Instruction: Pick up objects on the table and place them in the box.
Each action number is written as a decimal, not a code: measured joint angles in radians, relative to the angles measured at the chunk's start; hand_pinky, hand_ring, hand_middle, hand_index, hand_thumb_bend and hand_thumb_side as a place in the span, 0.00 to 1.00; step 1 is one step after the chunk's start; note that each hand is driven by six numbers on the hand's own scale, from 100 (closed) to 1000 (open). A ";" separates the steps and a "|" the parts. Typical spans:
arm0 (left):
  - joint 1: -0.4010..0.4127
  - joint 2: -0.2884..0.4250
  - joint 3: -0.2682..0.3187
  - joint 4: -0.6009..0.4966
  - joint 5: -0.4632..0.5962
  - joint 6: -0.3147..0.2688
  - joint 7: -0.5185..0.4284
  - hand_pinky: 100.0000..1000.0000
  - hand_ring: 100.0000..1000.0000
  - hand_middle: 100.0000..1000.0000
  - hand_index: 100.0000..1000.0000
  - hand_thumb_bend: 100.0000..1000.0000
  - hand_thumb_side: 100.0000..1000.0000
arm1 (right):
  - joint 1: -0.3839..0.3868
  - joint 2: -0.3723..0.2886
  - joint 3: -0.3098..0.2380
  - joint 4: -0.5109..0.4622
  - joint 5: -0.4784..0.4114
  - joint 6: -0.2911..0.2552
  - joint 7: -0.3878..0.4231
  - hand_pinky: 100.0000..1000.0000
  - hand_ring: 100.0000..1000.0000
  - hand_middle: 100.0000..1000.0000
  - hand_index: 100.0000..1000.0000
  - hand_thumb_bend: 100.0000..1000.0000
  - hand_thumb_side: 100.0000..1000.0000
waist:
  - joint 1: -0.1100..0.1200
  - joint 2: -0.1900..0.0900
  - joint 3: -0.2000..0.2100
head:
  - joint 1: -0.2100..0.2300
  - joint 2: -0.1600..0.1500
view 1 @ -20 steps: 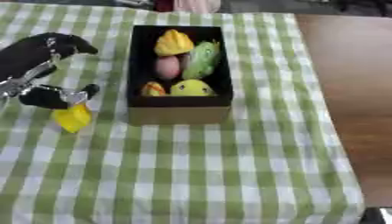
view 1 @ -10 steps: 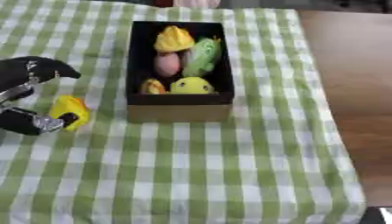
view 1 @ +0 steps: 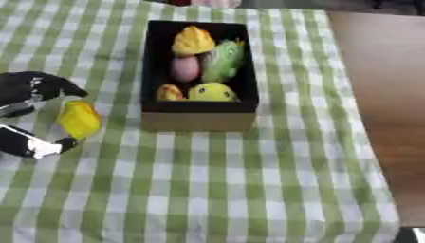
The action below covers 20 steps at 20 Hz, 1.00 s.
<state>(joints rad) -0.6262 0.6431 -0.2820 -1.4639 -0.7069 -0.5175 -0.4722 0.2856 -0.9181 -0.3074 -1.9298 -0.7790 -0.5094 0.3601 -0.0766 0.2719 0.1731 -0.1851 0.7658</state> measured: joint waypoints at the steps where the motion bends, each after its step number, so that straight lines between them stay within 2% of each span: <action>1: 0.000 0.000 0.003 0.004 -0.004 0.000 -0.001 0.88 0.86 0.79 0.93 0.31 0.32 | -0.001 0.001 0.000 0.000 0.002 0.000 0.000 1.00 1.00 0.56 0.99 0.00 0.88 | -0.001 0.000 0.000 | 0.000 0.000; 2: 0.000 0.000 0.005 0.008 -0.010 0.000 -0.001 0.88 0.86 0.80 0.93 0.31 0.23 | -0.002 0.003 0.000 0.000 0.004 0.000 0.000 1.00 1.00 0.56 0.99 0.00 0.88 | -0.001 0.001 0.000 | 0.001 0.000; 4: -0.001 -0.001 0.009 0.016 -0.022 0.000 0.000 0.88 0.86 0.80 0.93 0.31 0.21 | -0.004 0.008 0.001 0.000 0.012 0.000 0.000 1.00 1.00 0.56 0.99 0.00 0.88 | -0.002 0.004 -0.001 | 0.003 0.000; 5: -0.001 -0.002 0.010 0.021 -0.028 0.001 0.003 0.88 0.86 0.80 0.92 0.32 0.11 | -0.004 0.008 0.003 0.000 0.015 0.000 0.000 1.00 1.00 0.56 0.99 0.00 0.88 | -0.003 0.005 -0.001 | 0.004 0.000; 7: -0.004 -0.003 0.014 0.033 -0.045 0.000 0.010 0.88 0.86 0.80 0.92 0.33 0.00 | -0.004 0.008 0.006 0.000 0.021 0.001 -0.001 1.00 1.00 0.56 0.99 0.00 0.89 | -0.005 0.005 -0.003 | 0.005 0.000; 15: -0.012 -0.013 0.022 0.070 -0.104 -0.004 0.048 0.87 0.86 0.79 0.91 0.32 0.00 | -0.004 0.018 0.012 0.001 0.046 0.002 -0.002 1.00 1.00 0.56 0.99 0.00 0.89 | -0.005 0.010 -0.007 | 0.006 0.000; 18: -0.018 -0.019 0.024 0.074 -0.121 -0.006 0.065 0.87 0.86 0.79 0.91 0.35 0.00 | -0.005 0.022 0.012 0.001 0.050 0.002 -0.002 1.00 1.00 0.56 0.99 0.00 0.89 | -0.005 0.011 -0.007 | 0.003 0.000; 19: -0.020 -0.019 0.024 0.078 -0.129 -0.008 0.069 0.87 0.86 0.79 0.91 0.36 0.00 | -0.005 0.024 0.012 0.001 0.050 0.003 -0.003 1.00 1.00 0.56 0.99 0.00 0.92 | -0.005 0.011 -0.008 | 0.003 0.000; 20: -0.023 -0.019 0.024 0.084 -0.137 -0.010 0.072 0.87 0.86 0.79 0.91 0.36 0.00 | -0.005 0.025 0.012 0.001 0.050 0.003 -0.004 1.00 1.00 0.56 0.99 0.00 0.89 | -0.005 0.011 -0.008 | 0.003 0.000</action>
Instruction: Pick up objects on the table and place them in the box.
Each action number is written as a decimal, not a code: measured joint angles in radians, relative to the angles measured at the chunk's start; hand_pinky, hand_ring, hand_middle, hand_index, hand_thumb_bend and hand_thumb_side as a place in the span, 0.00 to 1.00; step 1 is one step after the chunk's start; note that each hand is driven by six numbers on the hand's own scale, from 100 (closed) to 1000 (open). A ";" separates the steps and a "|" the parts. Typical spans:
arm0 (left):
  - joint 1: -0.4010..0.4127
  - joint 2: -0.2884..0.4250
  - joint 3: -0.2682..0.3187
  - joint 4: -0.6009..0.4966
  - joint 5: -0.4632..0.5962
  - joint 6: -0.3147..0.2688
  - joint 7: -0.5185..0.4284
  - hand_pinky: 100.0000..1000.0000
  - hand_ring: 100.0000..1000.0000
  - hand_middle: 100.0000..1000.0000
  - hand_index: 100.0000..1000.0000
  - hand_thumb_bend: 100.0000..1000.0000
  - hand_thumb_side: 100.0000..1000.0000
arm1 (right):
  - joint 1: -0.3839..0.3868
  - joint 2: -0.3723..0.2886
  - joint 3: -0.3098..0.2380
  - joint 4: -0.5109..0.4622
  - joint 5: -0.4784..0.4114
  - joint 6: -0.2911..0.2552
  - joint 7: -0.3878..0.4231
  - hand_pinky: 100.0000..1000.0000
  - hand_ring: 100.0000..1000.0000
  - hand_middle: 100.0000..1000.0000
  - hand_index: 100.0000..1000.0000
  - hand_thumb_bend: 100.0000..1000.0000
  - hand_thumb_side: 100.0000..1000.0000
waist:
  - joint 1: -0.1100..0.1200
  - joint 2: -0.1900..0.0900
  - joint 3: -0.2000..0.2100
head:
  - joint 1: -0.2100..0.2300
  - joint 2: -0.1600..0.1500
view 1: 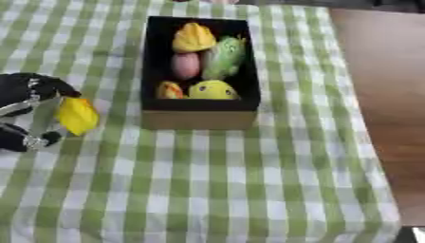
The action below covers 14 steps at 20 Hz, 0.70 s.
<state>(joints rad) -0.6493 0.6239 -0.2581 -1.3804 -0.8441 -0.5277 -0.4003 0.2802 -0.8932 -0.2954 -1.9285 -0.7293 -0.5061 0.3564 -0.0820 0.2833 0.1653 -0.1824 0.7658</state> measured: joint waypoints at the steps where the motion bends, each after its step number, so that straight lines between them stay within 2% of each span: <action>1: -0.003 0.000 0.000 0.006 -0.007 -0.003 0.003 0.87 0.86 0.79 0.91 0.36 0.00 | 0.000 0.000 0.000 0.000 -0.003 0.000 -0.001 1.00 1.00 0.56 0.99 0.00 0.88 | 0.000 0.000 -0.001 | 0.000 0.000; 5: -0.021 -0.009 0.003 0.038 -0.028 -0.011 0.004 0.87 0.85 0.78 0.90 0.32 0.00 | -0.001 0.000 -0.007 0.000 -0.019 0.000 -0.001 1.00 1.00 0.56 0.99 0.00 0.88 | -0.001 0.000 -0.004 | 0.001 0.000; 14: -0.064 -0.045 0.010 0.085 -0.037 -0.049 -0.036 0.85 0.82 0.74 0.87 0.31 0.00 | -0.008 0.000 -0.007 0.007 -0.028 0.000 0.000 1.00 1.00 0.56 0.99 0.00 0.89 | -0.001 0.004 -0.008 | 0.021 0.000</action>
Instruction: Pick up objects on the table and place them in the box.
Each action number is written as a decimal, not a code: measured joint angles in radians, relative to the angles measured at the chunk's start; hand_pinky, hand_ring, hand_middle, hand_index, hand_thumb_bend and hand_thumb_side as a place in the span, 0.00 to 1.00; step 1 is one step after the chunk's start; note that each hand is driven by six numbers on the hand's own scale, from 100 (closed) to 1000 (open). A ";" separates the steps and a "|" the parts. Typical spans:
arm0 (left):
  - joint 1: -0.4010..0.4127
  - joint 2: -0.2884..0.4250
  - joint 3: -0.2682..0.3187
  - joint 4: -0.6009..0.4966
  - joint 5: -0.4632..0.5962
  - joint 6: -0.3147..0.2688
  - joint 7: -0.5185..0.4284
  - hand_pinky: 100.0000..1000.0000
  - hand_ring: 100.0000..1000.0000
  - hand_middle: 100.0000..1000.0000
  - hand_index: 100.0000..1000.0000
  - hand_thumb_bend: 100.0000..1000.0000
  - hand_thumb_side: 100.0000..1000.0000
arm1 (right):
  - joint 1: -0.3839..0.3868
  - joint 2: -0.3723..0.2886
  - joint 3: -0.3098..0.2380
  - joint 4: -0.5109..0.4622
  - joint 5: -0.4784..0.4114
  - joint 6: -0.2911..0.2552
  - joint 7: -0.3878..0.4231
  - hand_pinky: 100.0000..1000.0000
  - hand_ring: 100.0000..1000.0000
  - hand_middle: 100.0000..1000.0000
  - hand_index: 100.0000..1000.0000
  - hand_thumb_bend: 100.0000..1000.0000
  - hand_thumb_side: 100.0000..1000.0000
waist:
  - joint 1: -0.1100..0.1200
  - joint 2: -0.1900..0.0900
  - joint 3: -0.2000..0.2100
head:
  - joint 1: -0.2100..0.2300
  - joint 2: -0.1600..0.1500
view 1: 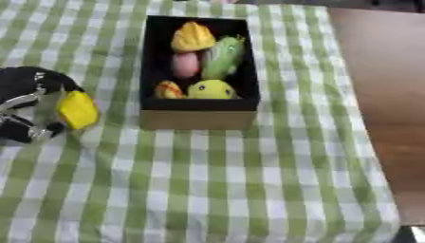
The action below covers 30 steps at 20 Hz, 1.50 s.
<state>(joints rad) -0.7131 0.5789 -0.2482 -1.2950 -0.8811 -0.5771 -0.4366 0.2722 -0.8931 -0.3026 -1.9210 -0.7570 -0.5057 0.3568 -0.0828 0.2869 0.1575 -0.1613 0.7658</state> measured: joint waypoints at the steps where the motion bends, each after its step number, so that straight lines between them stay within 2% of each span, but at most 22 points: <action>1: -0.001 0.000 0.000 0.001 0.000 -0.003 -0.004 0.84 0.81 0.73 0.86 0.31 0.00 | 0.000 0.000 0.000 0.002 0.000 0.000 0.000 1.00 1.00 0.56 0.99 0.00 0.89 | 0.000 0.000 0.000 | 0.002 0.000; 7: -0.009 -0.001 0.000 0.002 0.000 -0.013 -0.018 0.83 0.75 0.60 0.74 0.29 0.00 | -0.001 0.000 0.000 0.011 0.002 0.005 0.004 1.00 1.00 0.56 0.99 0.00 0.89 | 0.002 0.002 0.000 | 0.007 0.000; 10: -0.009 -0.003 0.000 0.001 0.000 -0.012 -0.019 0.83 0.74 0.57 0.62 0.30 0.00 | -0.001 0.001 0.000 0.017 0.007 0.006 0.005 1.00 1.00 0.56 0.99 0.00 0.89 | 0.003 0.002 -0.001 | 0.011 0.000; 21: -0.009 0.002 -0.003 -0.019 0.019 -0.017 -0.022 0.81 0.71 0.52 0.49 0.25 0.00 | 0.000 0.009 0.000 0.031 0.030 0.005 0.002 1.00 1.00 0.56 0.99 0.00 0.89 | 0.003 0.002 0.001 | 0.011 0.000; 30: -0.007 0.012 -0.003 -0.093 0.069 0.014 0.015 0.79 0.67 0.50 0.45 0.17 0.00 | 0.009 0.009 0.000 0.035 0.032 0.004 -0.002 1.00 1.00 0.56 0.99 0.00 0.89 | 0.003 -0.007 0.004 | 0.006 0.000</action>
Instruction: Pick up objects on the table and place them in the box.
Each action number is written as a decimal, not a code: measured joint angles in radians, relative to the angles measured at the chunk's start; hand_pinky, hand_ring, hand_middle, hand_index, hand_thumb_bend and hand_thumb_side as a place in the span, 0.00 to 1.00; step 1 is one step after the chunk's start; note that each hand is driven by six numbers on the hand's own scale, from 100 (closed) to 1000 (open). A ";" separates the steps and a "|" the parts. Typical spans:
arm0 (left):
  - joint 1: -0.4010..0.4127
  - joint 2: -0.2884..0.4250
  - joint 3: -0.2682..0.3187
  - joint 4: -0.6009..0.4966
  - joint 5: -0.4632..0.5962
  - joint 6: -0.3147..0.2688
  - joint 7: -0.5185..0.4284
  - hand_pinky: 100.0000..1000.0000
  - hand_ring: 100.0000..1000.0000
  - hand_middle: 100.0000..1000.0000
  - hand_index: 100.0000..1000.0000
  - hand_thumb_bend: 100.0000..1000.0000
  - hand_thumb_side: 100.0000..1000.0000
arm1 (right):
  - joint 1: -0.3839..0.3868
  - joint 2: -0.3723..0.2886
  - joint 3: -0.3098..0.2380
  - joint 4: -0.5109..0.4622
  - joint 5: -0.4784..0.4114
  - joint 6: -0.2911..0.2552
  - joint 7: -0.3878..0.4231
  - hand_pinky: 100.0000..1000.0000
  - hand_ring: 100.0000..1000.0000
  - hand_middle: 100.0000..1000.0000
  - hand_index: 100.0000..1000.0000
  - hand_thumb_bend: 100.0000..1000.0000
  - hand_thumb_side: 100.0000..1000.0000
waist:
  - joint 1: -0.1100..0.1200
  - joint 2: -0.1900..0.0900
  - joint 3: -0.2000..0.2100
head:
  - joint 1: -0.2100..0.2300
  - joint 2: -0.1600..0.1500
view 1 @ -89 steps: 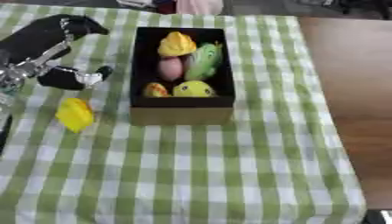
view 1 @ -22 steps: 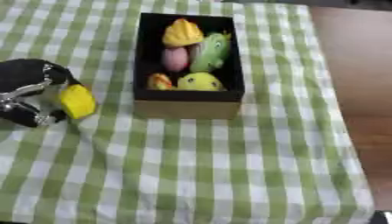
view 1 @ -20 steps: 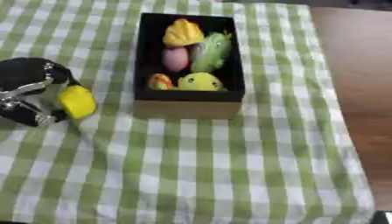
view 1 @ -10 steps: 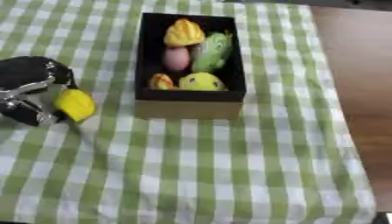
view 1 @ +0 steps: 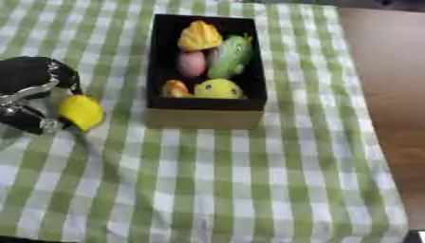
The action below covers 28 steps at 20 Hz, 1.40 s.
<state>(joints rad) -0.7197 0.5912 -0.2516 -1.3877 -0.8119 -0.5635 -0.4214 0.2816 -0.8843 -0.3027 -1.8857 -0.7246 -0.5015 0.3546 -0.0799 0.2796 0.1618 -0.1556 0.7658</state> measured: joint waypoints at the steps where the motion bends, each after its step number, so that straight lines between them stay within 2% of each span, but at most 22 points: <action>1: -0.001 0.002 0.000 -0.009 0.008 0.003 0.003 0.79 0.67 0.50 0.45 0.16 0.00 | 0.000 0.000 0.000 0.000 0.000 0.000 0.000 1.00 1.00 0.56 0.99 0.00 0.89 | 0.000 -0.001 0.000 | -0.001 0.000; 11: -0.013 0.018 0.004 -0.077 0.079 0.037 0.000 0.79 0.67 0.50 0.47 0.13 0.00 | 0.009 0.000 -0.005 0.003 -0.001 -0.001 -0.001 1.00 1.00 0.56 0.99 0.00 0.89 | 0.003 -0.009 0.005 | -0.005 0.000; 13: -0.014 0.022 0.004 -0.089 0.093 0.045 -0.007 0.79 0.67 0.50 0.49 0.12 0.00 | 0.009 0.000 -0.005 0.004 -0.001 -0.001 -0.001 1.00 1.00 0.56 0.99 0.00 0.89 | 0.003 -0.010 0.006 | -0.005 0.000; 14: -0.014 0.025 0.004 -0.094 0.099 0.050 -0.011 0.80 0.68 0.51 0.54 0.12 0.00 | 0.009 0.000 -0.005 0.005 -0.001 -0.001 -0.001 1.00 1.00 0.56 0.99 0.00 0.89 | 0.003 -0.010 0.006 | -0.005 0.000; 18: -0.015 0.026 0.003 -0.111 0.126 0.067 -0.026 0.81 0.71 0.55 0.64 0.08 0.09 | 0.010 0.000 -0.005 0.006 -0.001 -0.001 -0.001 1.00 1.00 0.56 0.99 0.00 0.89 | 0.003 -0.014 0.007 | -0.006 0.000; 22: -0.014 0.029 0.003 -0.127 0.152 0.080 -0.041 0.82 0.73 0.59 0.69 0.05 0.14 | 0.010 0.000 -0.005 0.006 -0.001 -0.001 -0.001 1.00 1.00 0.56 0.99 0.00 0.90 | 0.003 -0.017 0.008 | -0.006 0.000; 28: -0.009 0.034 0.003 -0.130 0.178 0.088 -0.074 0.83 0.74 0.61 0.70 0.01 0.21 | 0.010 0.000 -0.005 0.007 0.001 -0.002 -0.002 1.00 1.00 0.56 0.99 0.00 0.90 | 0.002 -0.018 0.009 | -0.006 0.000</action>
<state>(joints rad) -0.7292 0.6253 -0.2490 -1.5175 -0.6338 -0.4754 -0.4955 0.2919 -0.8843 -0.3081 -1.8790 -0.7240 -0.5034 0.3529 -0.0775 0.2618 0.1711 -0.1611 0.7658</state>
